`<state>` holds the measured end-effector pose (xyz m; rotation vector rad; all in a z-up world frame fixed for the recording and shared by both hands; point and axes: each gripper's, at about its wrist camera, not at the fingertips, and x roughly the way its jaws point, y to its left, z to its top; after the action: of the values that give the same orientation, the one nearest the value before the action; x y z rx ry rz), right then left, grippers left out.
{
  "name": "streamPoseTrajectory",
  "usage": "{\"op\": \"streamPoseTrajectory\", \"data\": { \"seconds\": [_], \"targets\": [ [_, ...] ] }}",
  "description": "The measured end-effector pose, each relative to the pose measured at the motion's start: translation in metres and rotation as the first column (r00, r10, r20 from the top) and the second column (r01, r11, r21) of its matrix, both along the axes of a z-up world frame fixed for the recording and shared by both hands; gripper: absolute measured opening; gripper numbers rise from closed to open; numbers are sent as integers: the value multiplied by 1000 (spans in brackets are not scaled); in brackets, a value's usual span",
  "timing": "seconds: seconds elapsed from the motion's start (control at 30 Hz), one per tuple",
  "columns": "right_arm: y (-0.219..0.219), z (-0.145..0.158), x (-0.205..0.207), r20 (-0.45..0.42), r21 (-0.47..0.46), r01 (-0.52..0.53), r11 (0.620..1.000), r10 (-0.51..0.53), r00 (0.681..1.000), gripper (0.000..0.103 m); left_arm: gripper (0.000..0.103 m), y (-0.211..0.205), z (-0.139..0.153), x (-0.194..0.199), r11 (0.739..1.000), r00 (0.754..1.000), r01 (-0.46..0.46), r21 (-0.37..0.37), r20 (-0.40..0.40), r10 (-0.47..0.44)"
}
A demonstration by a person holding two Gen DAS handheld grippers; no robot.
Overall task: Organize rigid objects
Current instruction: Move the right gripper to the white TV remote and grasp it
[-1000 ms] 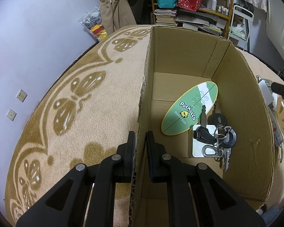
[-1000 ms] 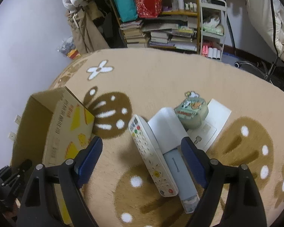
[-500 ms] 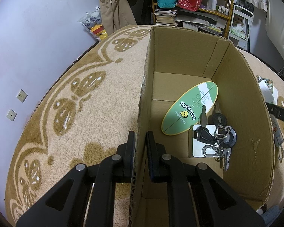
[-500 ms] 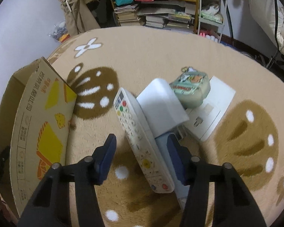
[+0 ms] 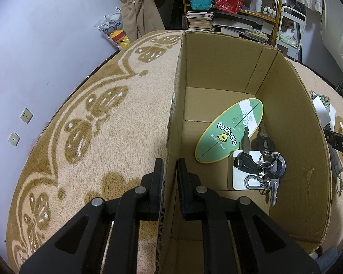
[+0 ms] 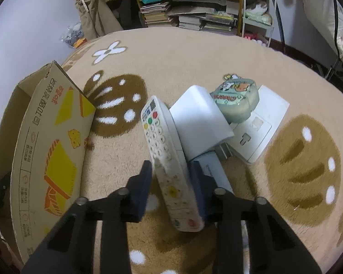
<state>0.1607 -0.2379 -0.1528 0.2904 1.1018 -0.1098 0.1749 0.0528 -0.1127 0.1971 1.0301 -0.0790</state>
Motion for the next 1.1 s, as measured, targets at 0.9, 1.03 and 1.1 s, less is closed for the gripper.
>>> {"op": "streamPoseTrajectory", "data": {
  "seconds": [0.9, 1.03, 1.1],
  "targets": [
    [17, -25, 17, -39, 32, 6, 999, -4, 999, 47, 12, 0, 0, 0, 1000, 1000, 0, 1, 0, 0],
    [22, -27, 19, -40, 8, 8, 1000, -8, 999, 47, 12, 0, 0, 0, 1000, 1000, 0, 1, 0, 0],
    [23, -27, 20, -43, 2, 10, 1000, -10, 999, 47, 12, 0, 0, 0, 1000, 1000, 0, 2, 0, 0]
  ]
}}
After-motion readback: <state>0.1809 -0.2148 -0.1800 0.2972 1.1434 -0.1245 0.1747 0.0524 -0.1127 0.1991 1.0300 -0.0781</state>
